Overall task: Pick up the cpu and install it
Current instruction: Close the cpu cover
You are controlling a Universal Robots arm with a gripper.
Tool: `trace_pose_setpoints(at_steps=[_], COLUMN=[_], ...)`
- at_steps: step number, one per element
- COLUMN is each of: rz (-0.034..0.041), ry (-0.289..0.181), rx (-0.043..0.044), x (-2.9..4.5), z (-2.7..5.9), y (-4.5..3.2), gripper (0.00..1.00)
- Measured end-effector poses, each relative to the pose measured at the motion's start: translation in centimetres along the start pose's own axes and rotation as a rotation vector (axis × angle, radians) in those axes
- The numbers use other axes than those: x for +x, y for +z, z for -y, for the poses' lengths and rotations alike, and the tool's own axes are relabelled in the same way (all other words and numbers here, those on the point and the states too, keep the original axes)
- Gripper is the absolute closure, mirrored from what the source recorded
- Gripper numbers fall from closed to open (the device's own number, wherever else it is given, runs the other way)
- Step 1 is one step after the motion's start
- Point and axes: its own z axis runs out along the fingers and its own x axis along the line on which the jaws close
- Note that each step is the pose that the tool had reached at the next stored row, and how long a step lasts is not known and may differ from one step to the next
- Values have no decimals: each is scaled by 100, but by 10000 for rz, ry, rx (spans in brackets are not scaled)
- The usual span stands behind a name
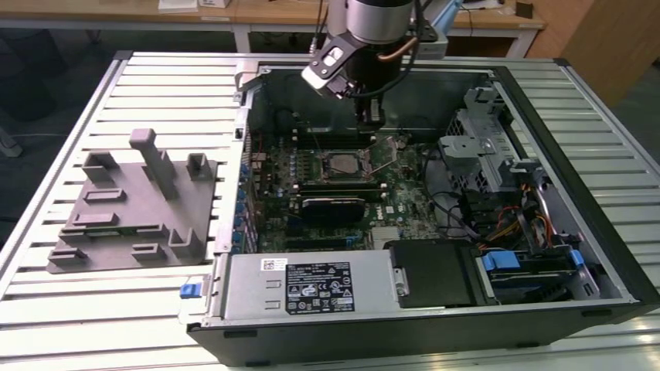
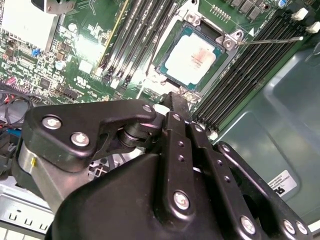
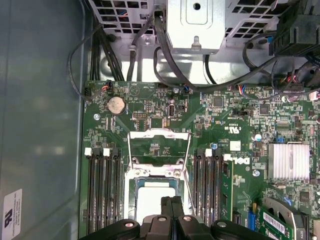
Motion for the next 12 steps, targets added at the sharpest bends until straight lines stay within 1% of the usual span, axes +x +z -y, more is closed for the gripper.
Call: trace_pose_setpoints(at_steps=[3, 5, 9, 12], rz=[1, 1, 1, -2], ry=[0, 1, 0, 0], rx=[0, 0, 0, -1], x=[0, 0, -1, -1], z=[-27, -29, -31, -51], y=[1, 0, -47, -44], gripper=[89, 89, 89, 89])
